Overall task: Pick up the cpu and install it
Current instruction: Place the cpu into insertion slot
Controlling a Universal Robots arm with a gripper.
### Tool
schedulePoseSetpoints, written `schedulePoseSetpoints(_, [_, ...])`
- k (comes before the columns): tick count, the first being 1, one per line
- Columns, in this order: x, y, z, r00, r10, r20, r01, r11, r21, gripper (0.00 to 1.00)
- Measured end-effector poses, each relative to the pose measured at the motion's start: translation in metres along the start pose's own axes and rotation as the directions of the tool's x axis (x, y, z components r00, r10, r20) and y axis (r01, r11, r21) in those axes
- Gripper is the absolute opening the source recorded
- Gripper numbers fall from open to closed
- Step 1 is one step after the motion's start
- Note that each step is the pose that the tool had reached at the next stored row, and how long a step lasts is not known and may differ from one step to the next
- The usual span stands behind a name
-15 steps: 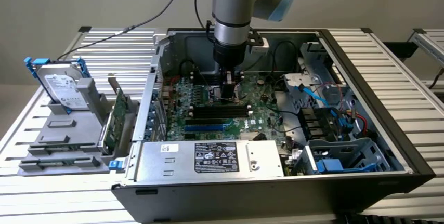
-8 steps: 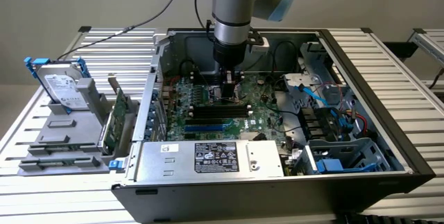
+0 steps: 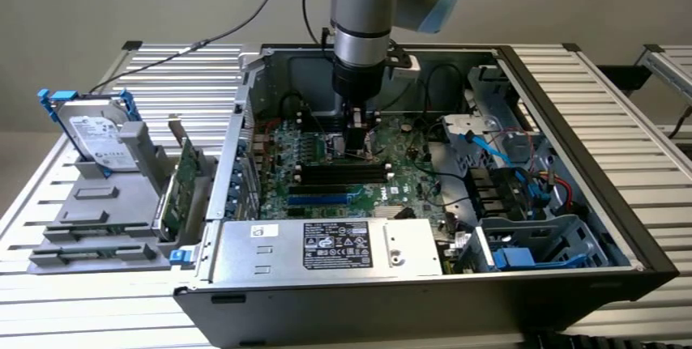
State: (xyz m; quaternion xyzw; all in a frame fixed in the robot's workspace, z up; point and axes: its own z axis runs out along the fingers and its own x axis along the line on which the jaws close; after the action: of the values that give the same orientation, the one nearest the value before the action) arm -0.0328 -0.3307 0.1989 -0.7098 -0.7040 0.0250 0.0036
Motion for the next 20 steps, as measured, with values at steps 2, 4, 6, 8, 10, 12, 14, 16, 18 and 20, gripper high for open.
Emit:
schedulePoseSetpoints(2, [0.000,-0.0001,-0.0020,1.0000,0.000,-0.0005,0.000,1.0000,0.0000,0.64])
schedulePoseSetpoints(4, [0.000,-0.0002,-0.0056,1.0000,0.000,-0.0012,0.000,1.0000,0.0000,0.64])
schedulePoseSetpoints(6, [0.000,-0.0004,-0.0107,1.0000,0.000,-0.0022,0.000,1.0000,0.0001,0.64])
schedulePoseSetpoints(8, [-0.001,-0.0006,-0.0158,1.0000,0.000,-0.0036,0.000,1.0000,0.0001,0.64])
schedulePoseSetpoints(10, [-0.001,-0.0008,-0.0209,1.0000,0.000,-0.0050,0.000,1.0000,0.0001,0.64])
schedulePoseSetpoints(12, [-0.001,-0.0011,-0.0267,1.0000,0.000,-0.0066,0.000,1.0000,0.0000,0.64])
schedulePoseSetpoints(14, [-0.001,-0.0013,-0.0326,1.0000,0.000,-0.0079,0.000,1.0000,0.0001,0.64])
schedulePoseSetpoints(16, [-0.001,-0.0016,-0.0388,1.0000,0.000,-0.0091,0.000,1.0000,0.0001,0.64])
schedulePoseSetpoints(18, [-0.001,-0.0017,-0.0446,0.9999,0.000,-0.0100,0.000,1.0000,0.0001,0.64])
schedulePoseSetpoints(20, [-0.002,-0.0018,-0.0506,0.9999,-0.001,-0.0111,0.001,1.0000,0.0002,0.64])
